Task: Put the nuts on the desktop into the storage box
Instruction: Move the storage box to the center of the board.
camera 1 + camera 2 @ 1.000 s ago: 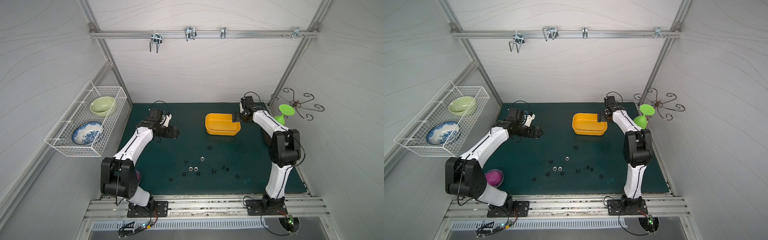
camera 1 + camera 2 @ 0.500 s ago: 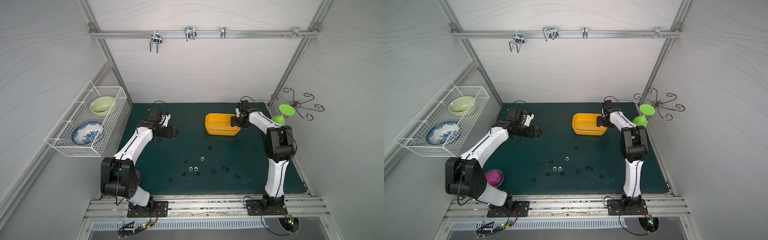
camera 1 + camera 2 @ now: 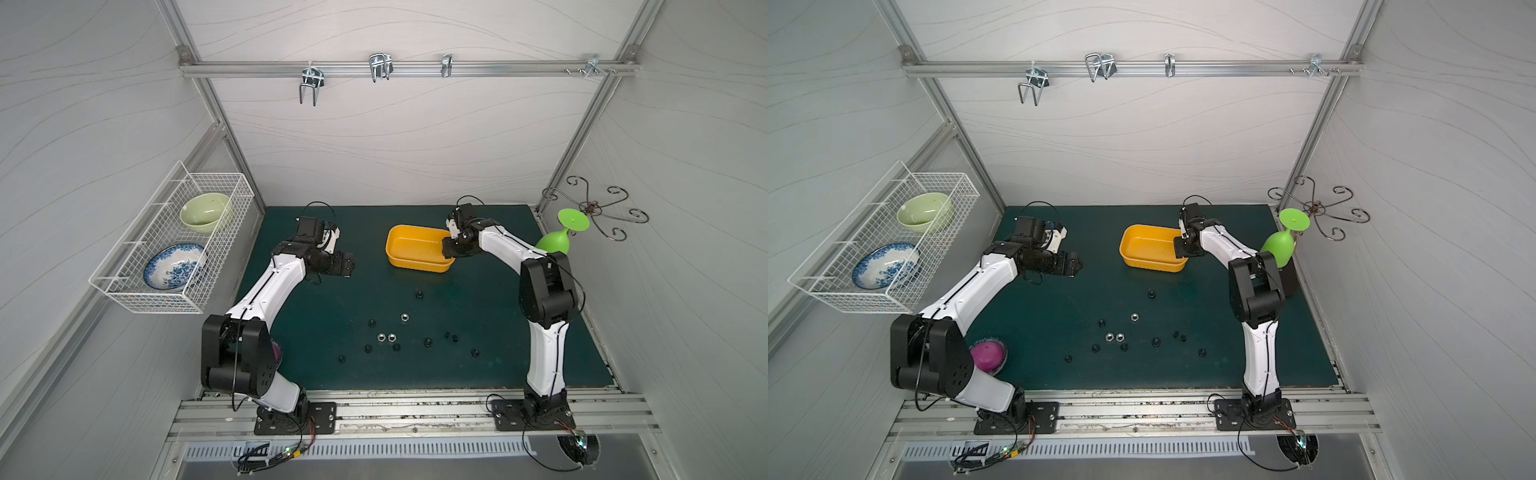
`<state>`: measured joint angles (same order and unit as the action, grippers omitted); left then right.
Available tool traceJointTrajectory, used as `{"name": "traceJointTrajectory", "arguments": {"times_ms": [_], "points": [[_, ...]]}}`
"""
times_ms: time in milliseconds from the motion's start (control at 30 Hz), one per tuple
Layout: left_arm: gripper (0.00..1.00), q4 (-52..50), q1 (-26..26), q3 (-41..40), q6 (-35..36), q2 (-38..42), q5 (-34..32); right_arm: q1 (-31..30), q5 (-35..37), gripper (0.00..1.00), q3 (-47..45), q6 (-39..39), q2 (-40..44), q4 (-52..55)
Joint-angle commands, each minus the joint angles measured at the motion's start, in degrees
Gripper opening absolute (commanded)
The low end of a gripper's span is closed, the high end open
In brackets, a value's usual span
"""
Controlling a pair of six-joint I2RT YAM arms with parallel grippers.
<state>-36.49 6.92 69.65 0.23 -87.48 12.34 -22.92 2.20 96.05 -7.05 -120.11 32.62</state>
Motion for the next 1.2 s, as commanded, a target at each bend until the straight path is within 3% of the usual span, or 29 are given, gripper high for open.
{"name": "traceJointTrajectory", "arguments": {"times_ms": [0,667,1167], "points": [[0.99,1.73,0.04,0.36,0.23,-0.05,-1.16,-1.78,-1.14,0.49,2.58,0.71,-2.17,-0.95],[0.99,1.57,0.08,0.48,0.5,0.16,-3.38,-8.49,-1.17,0.24,5.57,1.26,-4.62,0.29],[0.99,0.67,0.11,1.59,-1.16,-2.79,-1.69,-12.34,-1.17,0.22,3.63,0.09,-2.4,-0.66]]}}
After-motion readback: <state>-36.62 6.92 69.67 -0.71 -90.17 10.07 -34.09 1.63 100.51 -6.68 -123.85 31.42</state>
